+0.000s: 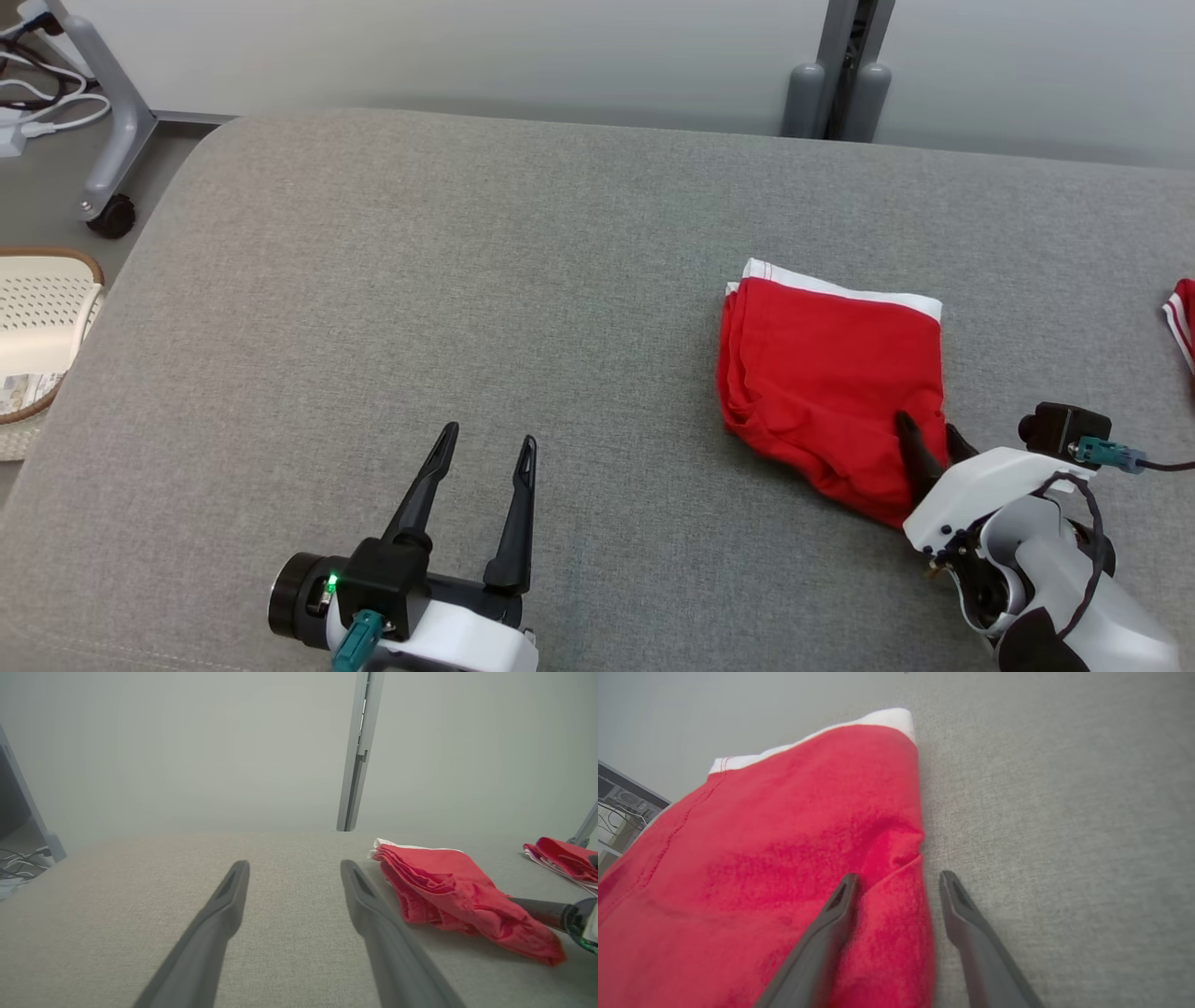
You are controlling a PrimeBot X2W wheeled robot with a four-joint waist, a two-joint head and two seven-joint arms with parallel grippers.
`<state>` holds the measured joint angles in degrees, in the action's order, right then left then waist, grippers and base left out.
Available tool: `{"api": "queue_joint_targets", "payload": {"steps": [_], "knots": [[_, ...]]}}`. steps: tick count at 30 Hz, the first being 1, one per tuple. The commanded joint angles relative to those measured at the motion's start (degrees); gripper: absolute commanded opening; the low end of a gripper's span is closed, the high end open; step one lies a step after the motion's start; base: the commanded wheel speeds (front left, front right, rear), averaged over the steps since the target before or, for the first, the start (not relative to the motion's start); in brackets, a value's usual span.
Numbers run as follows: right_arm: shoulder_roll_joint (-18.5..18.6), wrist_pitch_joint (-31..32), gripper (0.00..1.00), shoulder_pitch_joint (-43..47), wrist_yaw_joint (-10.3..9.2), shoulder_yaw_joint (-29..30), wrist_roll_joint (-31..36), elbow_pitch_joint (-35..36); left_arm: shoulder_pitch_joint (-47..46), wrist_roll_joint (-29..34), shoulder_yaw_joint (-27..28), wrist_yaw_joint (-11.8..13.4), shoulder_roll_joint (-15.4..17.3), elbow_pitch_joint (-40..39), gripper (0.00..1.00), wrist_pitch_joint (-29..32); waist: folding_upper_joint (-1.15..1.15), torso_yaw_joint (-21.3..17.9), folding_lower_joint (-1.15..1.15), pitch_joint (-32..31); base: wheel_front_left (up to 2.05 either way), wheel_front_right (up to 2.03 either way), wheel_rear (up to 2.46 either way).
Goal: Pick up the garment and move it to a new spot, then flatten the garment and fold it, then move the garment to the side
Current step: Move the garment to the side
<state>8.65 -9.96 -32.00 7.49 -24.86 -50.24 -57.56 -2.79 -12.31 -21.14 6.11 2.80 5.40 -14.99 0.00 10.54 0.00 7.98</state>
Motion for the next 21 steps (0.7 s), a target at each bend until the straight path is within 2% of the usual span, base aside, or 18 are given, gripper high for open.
{"api": "queue_joint_targets", "payload": {"steps": [1, 2, 3, 7, 12, 21], "knots": [[0.39, 0.08, 0.35, -0.08, 0.01, -0.76, -0.60, -0.74, -0.86, -0.04, 0.09, 0.04, 0.25, -0.04, 1.00, -0.21, 0.00, 0.20, 0.00, -0.08, 0.00, 0.00, 0.00], [0.40, -0.11, 0.10, -0.20, 0.01, -1.30, -0.96, -1.02, -1.07, -0.01, 0.05, 0.08, 0.24, -0.03, 1.00, -0.21, 0.00, 0.31, 0.00, -0.13, 0.00, 0.00, 0.00], [0.56, -0.44, 0.00, -0.42, 0.01, -1.92, -1.14, -1.30, -1.18, 0.06, 0.09, 0.15, 0.24, -0.01, 1.00, -0.22, 0.00, 0.40, 0.00, -0.17, 0.00, 0.00, 0.00], [1.93, -3.10, 0.00, -1.77, 0.01, -4.48, 0.14, -2.23, -1.04, 0.28, 0.37, 0.23, 0.24, -0.02, 1.00, -0.21, 0.00, 0.54, 0.00, -0.36, 0.00, 0.00, 0.00], [3.37, -5.13, 0.00, -3.72, 0.01, -7.56, 4.91, -2.33, -0.36, 0.51, 0.68, 0.53, 0.24, -0.34, 1.00, -0.22, 0.00, -0.19, 0.00, -0.71, 0.00, 0.00, 0.00], [3.83, -5.27, 0.00, -2.23, 0.01, -1.74, 18.78, 4.93, -1.20, 1.82, 1.24, 0.01, 0.24, -0.67, 1.00, -0.21, 0.00, -5.50, 0.00, -0.81, 0.00, 0.00, 0.00]]}}
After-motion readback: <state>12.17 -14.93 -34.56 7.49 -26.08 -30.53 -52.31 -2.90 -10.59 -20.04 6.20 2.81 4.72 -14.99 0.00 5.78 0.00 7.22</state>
